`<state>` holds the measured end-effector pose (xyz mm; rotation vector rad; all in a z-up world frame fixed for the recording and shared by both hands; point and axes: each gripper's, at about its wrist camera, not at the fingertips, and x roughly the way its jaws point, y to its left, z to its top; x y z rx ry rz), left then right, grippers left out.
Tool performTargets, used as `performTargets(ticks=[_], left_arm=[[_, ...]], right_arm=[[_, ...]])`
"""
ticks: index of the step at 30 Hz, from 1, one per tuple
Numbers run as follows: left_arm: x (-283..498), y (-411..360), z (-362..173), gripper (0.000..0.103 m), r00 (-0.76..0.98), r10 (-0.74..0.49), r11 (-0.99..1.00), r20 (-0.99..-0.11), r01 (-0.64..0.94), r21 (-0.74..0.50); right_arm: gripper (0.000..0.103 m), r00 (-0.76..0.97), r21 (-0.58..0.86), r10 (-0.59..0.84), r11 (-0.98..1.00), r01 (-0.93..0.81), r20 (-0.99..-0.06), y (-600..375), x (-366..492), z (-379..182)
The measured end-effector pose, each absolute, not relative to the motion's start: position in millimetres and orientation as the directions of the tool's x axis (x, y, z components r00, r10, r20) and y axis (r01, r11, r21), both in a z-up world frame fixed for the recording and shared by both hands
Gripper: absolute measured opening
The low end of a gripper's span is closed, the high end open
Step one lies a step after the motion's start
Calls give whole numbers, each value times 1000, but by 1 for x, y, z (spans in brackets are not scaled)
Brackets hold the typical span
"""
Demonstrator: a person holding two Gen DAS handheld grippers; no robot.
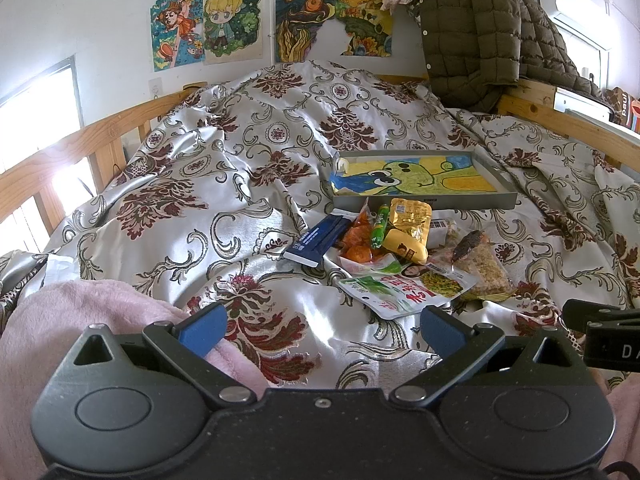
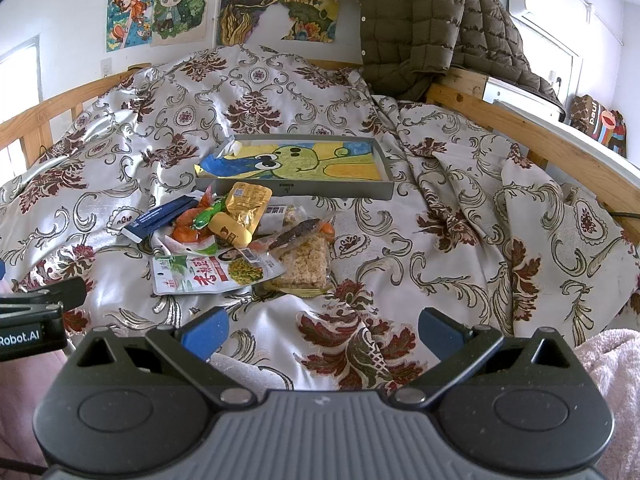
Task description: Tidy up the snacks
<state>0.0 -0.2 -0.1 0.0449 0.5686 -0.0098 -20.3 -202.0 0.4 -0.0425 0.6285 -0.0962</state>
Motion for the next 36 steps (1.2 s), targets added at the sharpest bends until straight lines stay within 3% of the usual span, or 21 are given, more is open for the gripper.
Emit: performTargets(ticks=[27,36], left_arm=[[0,0,0,102,841,6,999,-541,19,41],[25,10,4,102,844,-29,1000,-535,22,-21]], right_arm=[[103,790,-75,-100,995,69,-605,-196,-6,0],[103,796,-101,-101,994,51,-597,-193,5,11]])
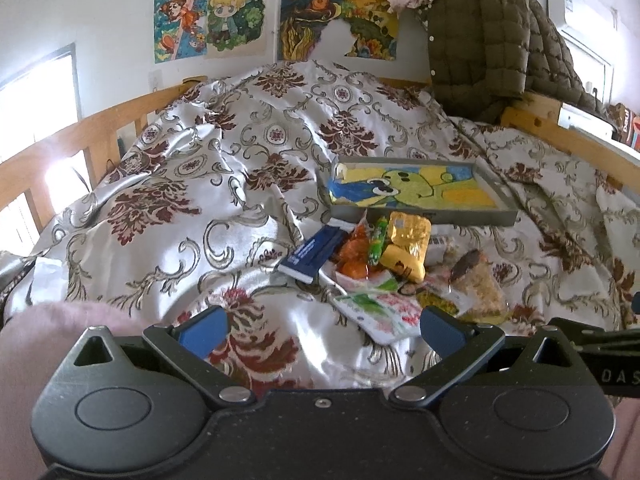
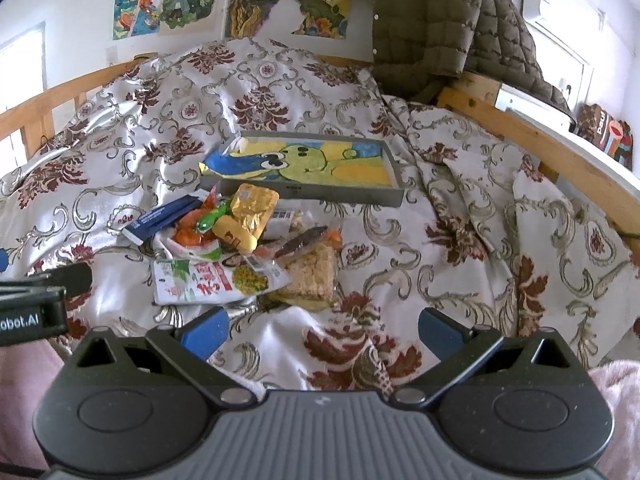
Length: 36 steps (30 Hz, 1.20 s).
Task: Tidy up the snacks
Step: 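Move the right tool to the rice cracker bag while the left tool approaches the white red-text packet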
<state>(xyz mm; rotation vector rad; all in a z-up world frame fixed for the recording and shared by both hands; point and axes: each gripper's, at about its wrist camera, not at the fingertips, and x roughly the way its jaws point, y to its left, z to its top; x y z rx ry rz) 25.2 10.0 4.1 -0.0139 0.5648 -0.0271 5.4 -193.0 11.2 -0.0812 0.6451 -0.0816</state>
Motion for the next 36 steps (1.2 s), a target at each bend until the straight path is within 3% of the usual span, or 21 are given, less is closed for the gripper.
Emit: performTargets(ticks=[9,17,24,31,36], left_arm=[[70,12,17,102,818,-114,992,-564,122,-23],[110,-4,13,102,755,-257,949,-604,315,-10],[146,-23,-12,102,607,-367,895,-705,438,-88],[173,-53,-33,102,516,-359,828,-778,560,-10],[186,-58,-52,102,461,-354,810,-814,586,-20]], right_arm=[[103,795,-106,-32,994,-40,-606,-202,35,27],[103,723,43,172,980,-194,-669,-243,79,29],[103,659,144,275,958,-246,-700,-276,124,11],[103,543,235,364,926,-294,-756,-282,178,-22],[103,503,278,392,917,-288,-771,-282,201,-42]])
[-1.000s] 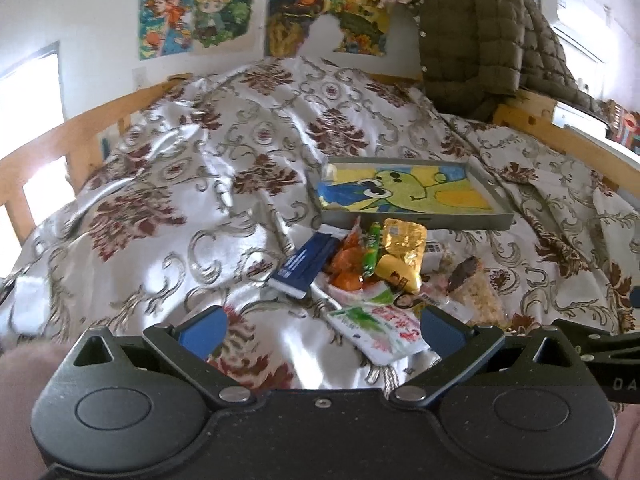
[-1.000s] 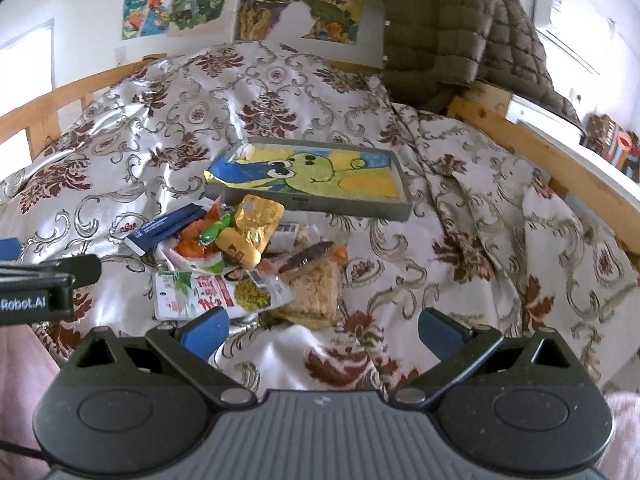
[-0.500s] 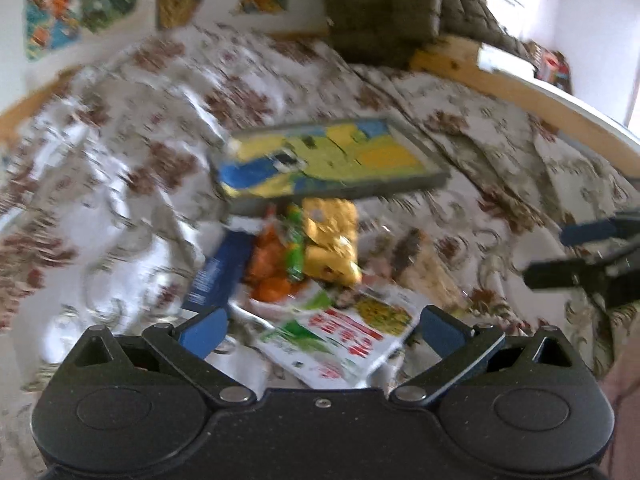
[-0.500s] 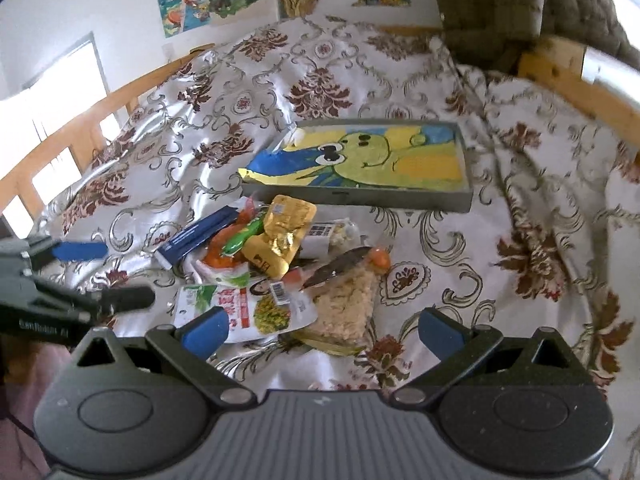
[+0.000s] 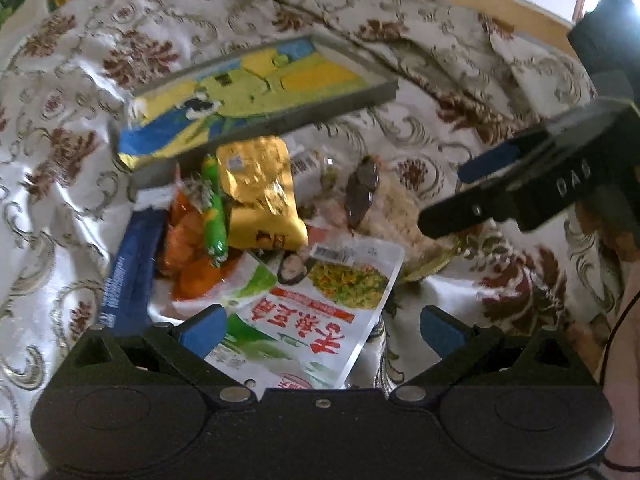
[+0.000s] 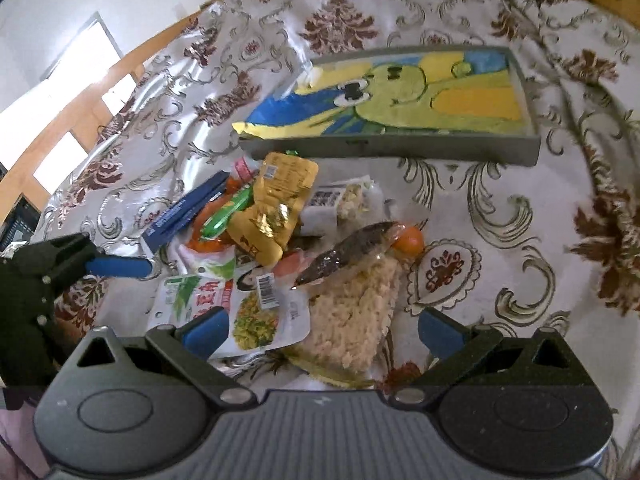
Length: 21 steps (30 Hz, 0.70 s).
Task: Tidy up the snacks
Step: 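Move the right tool to the rice cracker bag while the left tool approaches the white red-text packet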
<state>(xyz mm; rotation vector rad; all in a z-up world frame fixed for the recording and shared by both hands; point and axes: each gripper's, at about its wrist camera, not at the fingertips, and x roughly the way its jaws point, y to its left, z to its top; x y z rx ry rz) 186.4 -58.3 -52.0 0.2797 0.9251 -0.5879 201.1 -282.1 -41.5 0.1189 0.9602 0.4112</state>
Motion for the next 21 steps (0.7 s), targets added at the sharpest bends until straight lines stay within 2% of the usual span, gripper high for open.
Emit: performTargets(ticks=[8,16,21], left_arm=[[198,-67,-80,102,409,-342,789,-846,614,-22],[198,-84,-98,102,471,-241,753,-848,643,143],[196,-88,-99,99,486,-248,738,-838,656,162]], right_arm=[[103,453,393,484,874,-285,-749,-301,222,-69],[103,439,475,522,852,-221,-732,-310,232,-83],[101,441,491,526,848,-201,-727,-308,235,-93]])
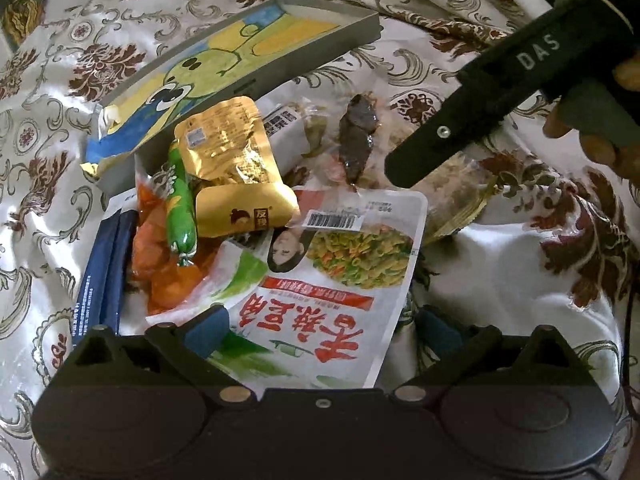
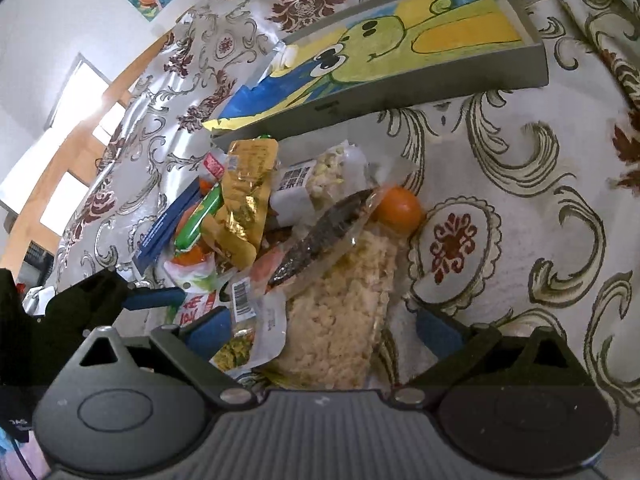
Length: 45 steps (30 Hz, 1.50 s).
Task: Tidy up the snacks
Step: 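Move the right tool to the rice cracker bag while the left tool approaches the white red-text packet, then close the right tool on the rice cracker bag while the left tool closes on the white packet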
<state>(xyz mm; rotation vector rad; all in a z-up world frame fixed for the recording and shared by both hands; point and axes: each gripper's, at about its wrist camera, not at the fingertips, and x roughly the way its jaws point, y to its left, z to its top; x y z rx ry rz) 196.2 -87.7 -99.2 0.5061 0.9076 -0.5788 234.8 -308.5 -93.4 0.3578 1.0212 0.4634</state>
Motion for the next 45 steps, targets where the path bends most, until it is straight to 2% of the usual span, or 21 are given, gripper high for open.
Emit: performTargets(ticks=[2,5,8,10,12,14,16,18,22,24,28,30,33,39,41,43,45], left_arm=[[198,-85,-99,96,483,-253,743,-838,652,152],[198,-84,-97,88,487,-266,745,-832,652,143],[194,-87,-95,78,499,-272,728,-823,666,163],[188,-90,-93,73,512,-271,711,-815,677,189],[179,-94,-88,52,534,-291,678,-794,700,222],[169,-100,-85,42,563,-294,638,-772,717,280],[164,-104,-85,39,580,-283,614,-764,722,320],[164,-105,-84,37,592,-273,611,-759,716,339],[171,-97,-74,36,599,-260,670,-757,677,305],[175,-92,-74,40,599,-242,693,-763,657,297],[182,-88,-74,48,598,-221,721,-771,632,284],[187,-84,-75,59,595,-212,744,-775,613,267],[194,-80,-80,68,577,-197,774,-792,587,235],[201,-77,-91,71,536,-193,790,-822,582,194],[201,-76,-90,71,533,-199,795,-822,579,182],[201,-75,-89,69,530,-210,796,-821,580,171],[199,-75,-87,60,533,-225,789,-816,591,168]], right_arm=[[99,446,518,539,836,-181,-714,-312,237,-96],[90,453,573,567,807,-139,-688,-319,241,-99],[76,455,601,583,790,-124,-673,-320,243,-99],[61,454,575,569,806,-141,-686,-316,242,-96],[51,452,558,560,815,-153,-694,-312,240,-92],[44,455,551,561,817,-169,-692,-308,237,-87],[38,464,540,564,818,-200,-683,-304,234,-80],[36,474,537,570,815,-219,-671,-301,232,-74],[38,467,563,591,798,-215,-658,-303,233,-76],[43,453,566,588,800,-201,-670,-304,236,-80],[44,435,582,593,794,-175,-678,-304,240,-90],[47,427,600,601,785,-153,-676,-306,244,-96],[51,413,613,605,779,-131,-681,-306,249,-104],[57,390,611,609,780,-135,-691,-295,260,-115],[54,392,604,603,785,-137,-695,-293,258,-114],[45,400,608,600,784,-124,-692,-293,256,-112],[38,404,620,608,775,-119,-683,-293,253,-111]])
